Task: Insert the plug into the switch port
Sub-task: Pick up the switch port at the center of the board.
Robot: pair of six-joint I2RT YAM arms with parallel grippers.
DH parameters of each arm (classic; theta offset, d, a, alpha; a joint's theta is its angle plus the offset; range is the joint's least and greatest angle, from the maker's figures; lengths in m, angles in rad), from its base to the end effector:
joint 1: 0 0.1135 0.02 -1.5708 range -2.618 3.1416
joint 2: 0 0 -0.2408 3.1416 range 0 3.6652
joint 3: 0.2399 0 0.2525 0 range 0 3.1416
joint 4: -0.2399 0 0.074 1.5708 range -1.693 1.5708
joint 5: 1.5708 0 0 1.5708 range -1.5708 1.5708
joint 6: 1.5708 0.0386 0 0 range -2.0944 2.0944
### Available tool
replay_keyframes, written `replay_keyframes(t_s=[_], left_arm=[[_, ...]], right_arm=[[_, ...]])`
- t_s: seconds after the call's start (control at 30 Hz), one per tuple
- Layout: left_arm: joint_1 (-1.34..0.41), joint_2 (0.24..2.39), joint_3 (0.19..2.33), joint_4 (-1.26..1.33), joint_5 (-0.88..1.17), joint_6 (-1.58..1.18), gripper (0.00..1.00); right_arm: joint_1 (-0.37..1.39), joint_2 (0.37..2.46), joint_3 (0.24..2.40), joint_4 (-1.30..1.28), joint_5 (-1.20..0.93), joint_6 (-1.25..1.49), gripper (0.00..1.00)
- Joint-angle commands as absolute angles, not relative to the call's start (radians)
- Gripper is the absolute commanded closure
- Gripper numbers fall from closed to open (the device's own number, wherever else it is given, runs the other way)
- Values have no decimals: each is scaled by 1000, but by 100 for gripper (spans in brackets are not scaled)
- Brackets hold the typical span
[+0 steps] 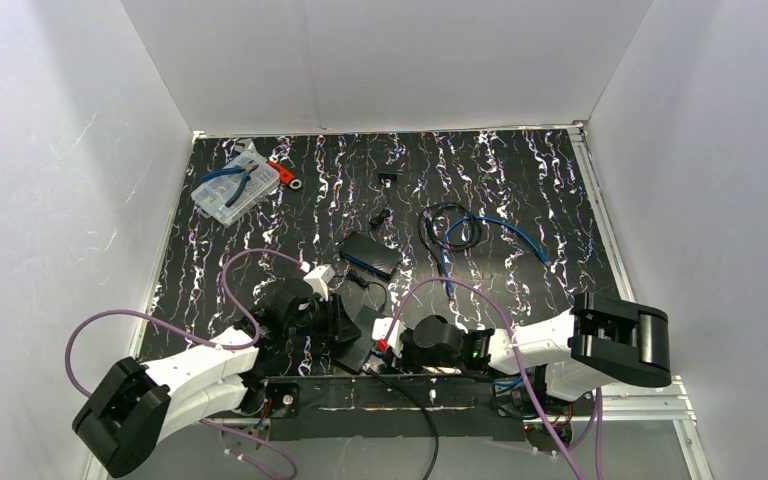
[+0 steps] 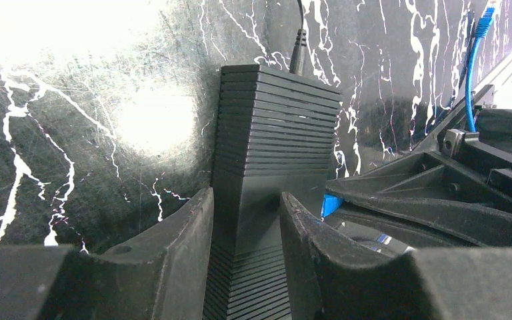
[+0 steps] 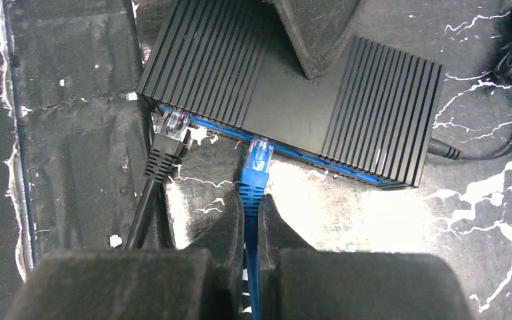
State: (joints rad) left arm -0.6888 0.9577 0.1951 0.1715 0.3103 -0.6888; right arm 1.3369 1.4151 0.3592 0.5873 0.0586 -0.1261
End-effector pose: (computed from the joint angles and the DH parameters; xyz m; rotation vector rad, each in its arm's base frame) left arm 0.1409 -0.1313 0.1227 0.1957 2.3468 -1.0787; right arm 0.0615 0.2486 0.1166 -1.3816 1.5962 0.6874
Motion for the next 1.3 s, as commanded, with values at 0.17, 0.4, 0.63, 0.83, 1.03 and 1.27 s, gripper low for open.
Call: replay_keyframes(t_s=[0.17,0.4,0.63,0.83,1.03,1.27], left_arm=[[-727,944,146,120,522,-742,70],[-726,932,130,144,522,-769,73],[-726,923,111,161,520,-792,76],[-726,879,145,84,495,-768,70],[-727,841,210,-41,420,-743,56],[-726,790,291,-177,282,-725,36]], right_arm=[[1294,1424,504,904,177,-167,99],[1272,1453,543,925,65,-178,99],[1261,1461,577,930,28,-189,99],[1257,1423,552,856,17,-197,99],[1255,1337,495,719,-38,-202,99],[1255,1184,400,560,-51,-189,99]])
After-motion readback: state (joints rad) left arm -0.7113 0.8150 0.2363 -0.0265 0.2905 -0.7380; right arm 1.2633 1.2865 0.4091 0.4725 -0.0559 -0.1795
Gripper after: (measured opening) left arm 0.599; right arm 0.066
